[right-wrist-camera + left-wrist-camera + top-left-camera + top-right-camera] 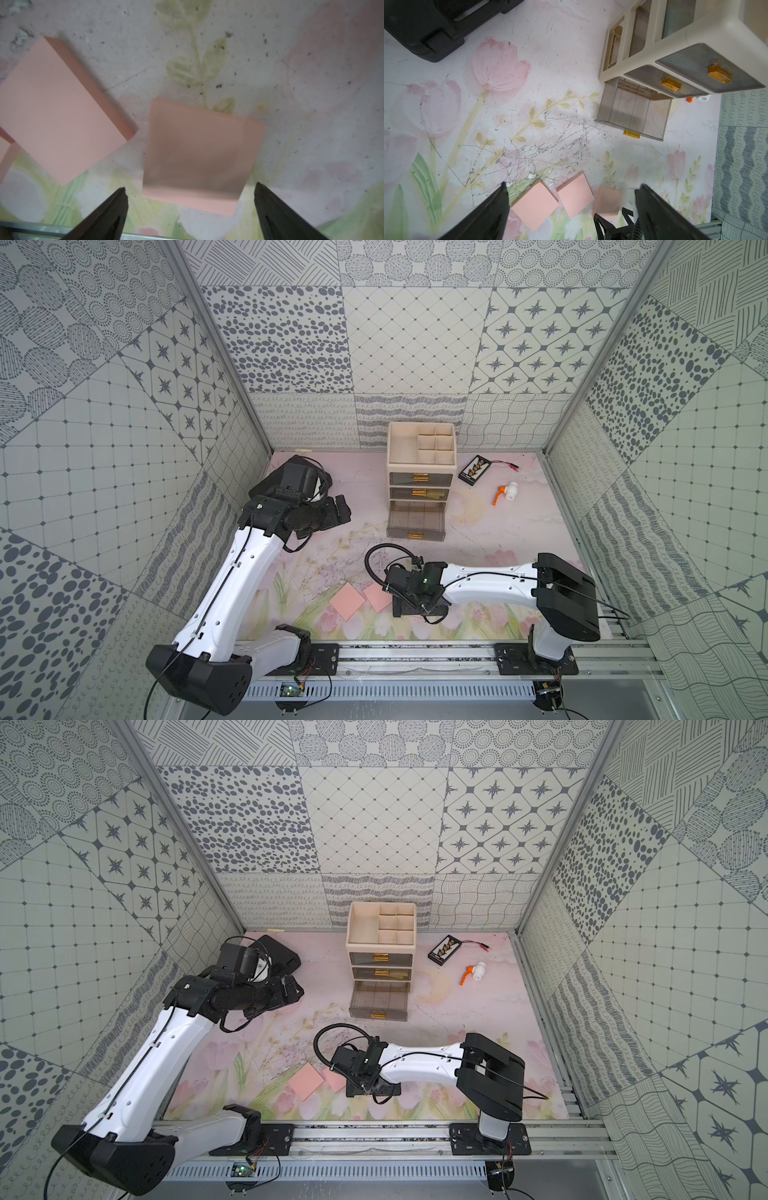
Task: Please put the sticky notes in the drawer by color
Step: Pick up the sticky notes from the center of the board.
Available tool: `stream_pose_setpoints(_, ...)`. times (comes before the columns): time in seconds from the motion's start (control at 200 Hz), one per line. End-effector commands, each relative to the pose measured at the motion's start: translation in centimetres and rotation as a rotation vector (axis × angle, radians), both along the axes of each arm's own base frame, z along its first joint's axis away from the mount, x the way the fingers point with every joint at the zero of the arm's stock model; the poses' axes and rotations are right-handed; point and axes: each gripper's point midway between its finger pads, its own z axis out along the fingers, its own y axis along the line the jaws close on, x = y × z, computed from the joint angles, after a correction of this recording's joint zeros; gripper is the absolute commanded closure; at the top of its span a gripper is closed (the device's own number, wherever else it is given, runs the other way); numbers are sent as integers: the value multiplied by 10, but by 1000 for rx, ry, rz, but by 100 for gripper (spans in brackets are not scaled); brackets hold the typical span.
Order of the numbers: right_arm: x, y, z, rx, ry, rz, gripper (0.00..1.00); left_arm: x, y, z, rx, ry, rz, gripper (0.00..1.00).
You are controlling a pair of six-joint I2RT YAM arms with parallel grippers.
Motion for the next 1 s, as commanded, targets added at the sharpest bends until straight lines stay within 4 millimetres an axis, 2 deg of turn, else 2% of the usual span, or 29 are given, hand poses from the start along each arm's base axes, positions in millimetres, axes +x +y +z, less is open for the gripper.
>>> stream_pose_setpoints(0.0, 7, 6, -7, 34, 9, -30, 1, -9, 7, 7, 21, -7, 4, 3)
stream_pose_setpoints(0.385, 10, -7, -18, -53, 11, -50, 1, -11, 12, 6, 42, -8, 8, 3)
stream_pose_setpoints(0.705, 6, -5, -29, -92, 39, -51, 0, -13, 15, 3, 52, -5, 12, 3)
stream_pose_setpoints(0.89, 3, -4, -28, -117, 33, -43, 10, -12, 16, 6, 48, -10, 16, 3)
stream_pose_setpoints(0.996, 4, -4, -26, -125, 26, -41, 12, -12, 16, 8, 52, -17, 13, 3)
